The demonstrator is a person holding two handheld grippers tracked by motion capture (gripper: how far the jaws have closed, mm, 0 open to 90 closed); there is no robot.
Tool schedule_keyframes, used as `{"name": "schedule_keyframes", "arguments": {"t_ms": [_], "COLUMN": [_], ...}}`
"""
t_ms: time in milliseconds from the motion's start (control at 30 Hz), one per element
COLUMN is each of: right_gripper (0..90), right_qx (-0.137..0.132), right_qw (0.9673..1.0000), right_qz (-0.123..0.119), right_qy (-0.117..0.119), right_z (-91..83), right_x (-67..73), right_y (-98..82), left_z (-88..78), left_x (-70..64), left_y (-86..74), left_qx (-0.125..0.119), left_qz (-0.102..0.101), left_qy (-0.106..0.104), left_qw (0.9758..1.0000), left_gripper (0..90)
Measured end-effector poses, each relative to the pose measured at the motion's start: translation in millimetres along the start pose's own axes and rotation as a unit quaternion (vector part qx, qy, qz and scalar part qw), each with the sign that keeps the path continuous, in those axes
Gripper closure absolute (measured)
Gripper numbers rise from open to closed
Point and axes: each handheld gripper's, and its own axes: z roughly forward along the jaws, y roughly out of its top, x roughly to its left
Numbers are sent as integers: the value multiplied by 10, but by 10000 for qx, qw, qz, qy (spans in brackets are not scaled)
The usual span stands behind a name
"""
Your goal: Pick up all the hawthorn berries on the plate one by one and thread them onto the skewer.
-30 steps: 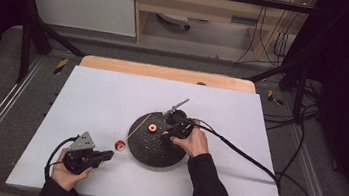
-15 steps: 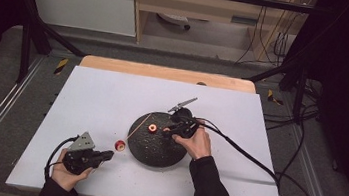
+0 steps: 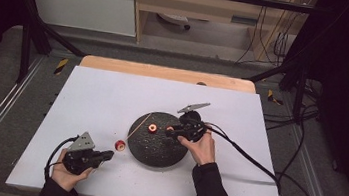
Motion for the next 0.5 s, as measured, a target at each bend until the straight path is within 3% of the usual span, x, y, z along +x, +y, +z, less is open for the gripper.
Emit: {"name": "schedule_keyframes", "arguments": {"t_ms": [200, 500], "right_gripper": [626, 626], "right_qx": [-489, -1195], "right_qw": [9985, 9910], "right_qz": [249, 581], "right_qy": [58, 152], "right_z": [-45, -60], "right_x": [-9, 36], "right_y": [-112, -249], "left_z": [3, 2], "left_x": [-6, -11], "left_y": [1, 1], "left_qx": [0, -13], "left_qz": [6, 1], "left_qy": [-1, -2], "left_qw": [10000, 10000], "left_gripper": [885, 884]}}
